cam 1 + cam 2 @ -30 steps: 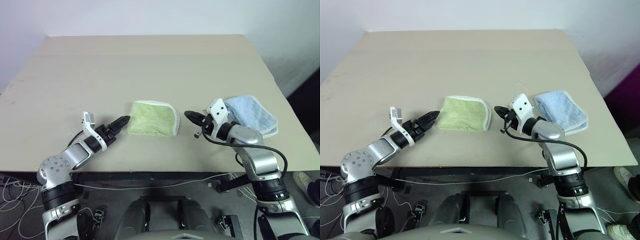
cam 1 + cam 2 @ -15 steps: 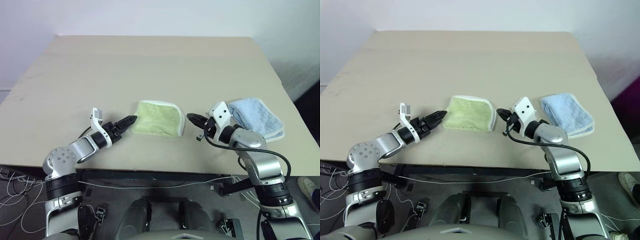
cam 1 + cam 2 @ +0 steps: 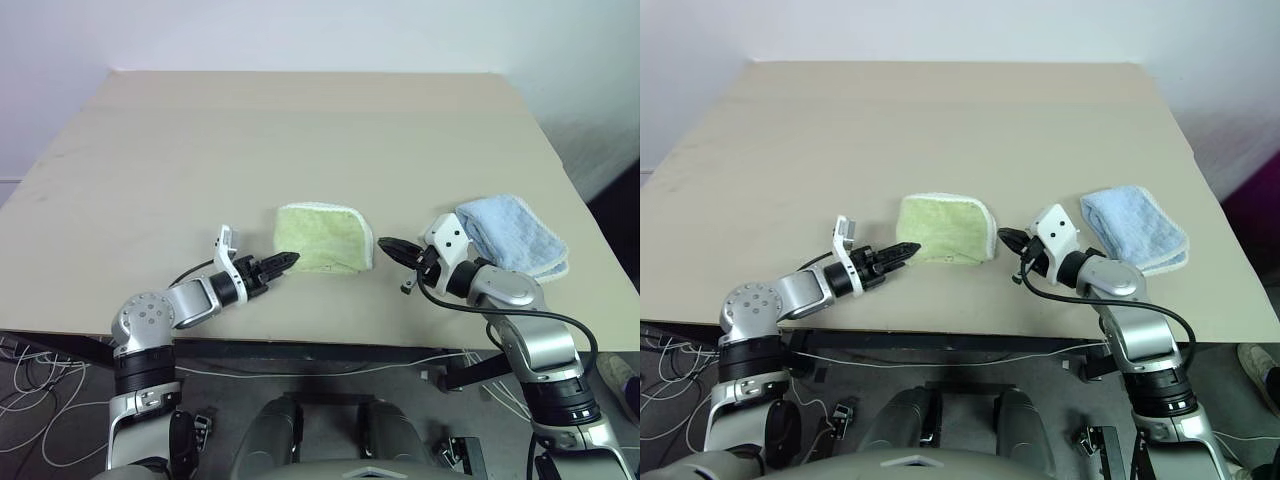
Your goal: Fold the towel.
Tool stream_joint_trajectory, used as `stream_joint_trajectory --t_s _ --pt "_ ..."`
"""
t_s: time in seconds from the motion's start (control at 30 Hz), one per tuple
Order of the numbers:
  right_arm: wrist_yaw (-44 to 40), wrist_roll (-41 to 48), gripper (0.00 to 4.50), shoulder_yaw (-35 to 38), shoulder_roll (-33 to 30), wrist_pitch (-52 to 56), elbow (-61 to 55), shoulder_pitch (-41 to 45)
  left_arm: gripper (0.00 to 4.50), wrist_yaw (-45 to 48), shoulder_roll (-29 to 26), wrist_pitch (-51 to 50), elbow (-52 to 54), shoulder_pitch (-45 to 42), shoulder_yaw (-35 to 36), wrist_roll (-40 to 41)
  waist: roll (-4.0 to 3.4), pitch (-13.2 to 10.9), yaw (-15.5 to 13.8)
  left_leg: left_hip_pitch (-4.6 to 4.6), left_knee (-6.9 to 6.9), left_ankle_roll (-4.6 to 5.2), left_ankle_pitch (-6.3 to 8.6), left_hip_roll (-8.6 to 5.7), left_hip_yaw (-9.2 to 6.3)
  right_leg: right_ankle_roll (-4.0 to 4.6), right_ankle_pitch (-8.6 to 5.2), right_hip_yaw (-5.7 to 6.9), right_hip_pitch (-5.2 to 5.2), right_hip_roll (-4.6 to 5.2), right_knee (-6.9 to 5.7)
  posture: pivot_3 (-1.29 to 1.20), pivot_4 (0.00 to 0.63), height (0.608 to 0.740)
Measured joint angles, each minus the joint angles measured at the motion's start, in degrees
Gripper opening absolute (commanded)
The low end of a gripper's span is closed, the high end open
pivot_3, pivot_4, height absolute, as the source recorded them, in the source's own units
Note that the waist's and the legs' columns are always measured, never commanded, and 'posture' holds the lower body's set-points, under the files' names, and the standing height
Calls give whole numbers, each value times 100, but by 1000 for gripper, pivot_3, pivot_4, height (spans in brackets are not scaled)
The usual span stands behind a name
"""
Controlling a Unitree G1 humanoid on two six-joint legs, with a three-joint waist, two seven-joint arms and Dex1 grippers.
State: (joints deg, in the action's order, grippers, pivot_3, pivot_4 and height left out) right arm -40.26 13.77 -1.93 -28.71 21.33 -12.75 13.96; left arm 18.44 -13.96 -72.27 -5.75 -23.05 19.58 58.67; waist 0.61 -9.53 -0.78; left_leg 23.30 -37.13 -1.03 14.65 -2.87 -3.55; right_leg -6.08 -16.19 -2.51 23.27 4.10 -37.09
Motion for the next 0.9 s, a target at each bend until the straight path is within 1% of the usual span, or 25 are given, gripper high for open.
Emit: stream_joint_trajectory --t_s 0.1,0.13,0.4,0.6,0.7,0.8,0.9 --pt "8 0 0 0 -11 0 -40 -24 141 90 14 16 81 -3 -27 3 -6 4 -7 -2 0 0 0 0 -1 0 0 0 -2 1 -1 0 150 740" --pt "9 0 0 0 -23 0 -61 -40 8 112 28 30 91 -3 -22 7 -7 5 -8 -4 0 0 0 0 -2 0 0 1 -6 1 -1 0 150 740" --pt "65 1 0 3 -56 30 -112 -86 8 120 115 95 72 -5 64 6 -7 4 -6 -6 0 0 0 -3 -3 0 0 2 -9 2 -1 0 150 740" --pt "111 2 0 29 -91 39 -116 -150 8 -52 322 377 -117 -129 320 46 -3 2 0 -6 -1 0 -1 -3 -3 0 0 2 -7 2 -2 0 150 740" --pt "138 5 0 59 -109 44 -121 -148 8 -279 317 975 -531 -574 713 42 9 -6 8 2 -1 -3 -2 2 -4 0 0 3 5 0 -5 0 150 740" --pt "157 4 0 64 -123 54 -120 -146 8 -389 103 1667 -840 -1100 1128 17 10 -6 28 3 4 -3 -2 2 -1 -1 0 1 9 -3 -2 0 150 740" --pt "161 4 0 63 -124 58 -120 -118 8 -417 -204 2461 -1411 -1494 1480 -127 12 -7 40 3 4 -3 -3 2 0 -1 0 1 10 -5 -2 0 150 740"
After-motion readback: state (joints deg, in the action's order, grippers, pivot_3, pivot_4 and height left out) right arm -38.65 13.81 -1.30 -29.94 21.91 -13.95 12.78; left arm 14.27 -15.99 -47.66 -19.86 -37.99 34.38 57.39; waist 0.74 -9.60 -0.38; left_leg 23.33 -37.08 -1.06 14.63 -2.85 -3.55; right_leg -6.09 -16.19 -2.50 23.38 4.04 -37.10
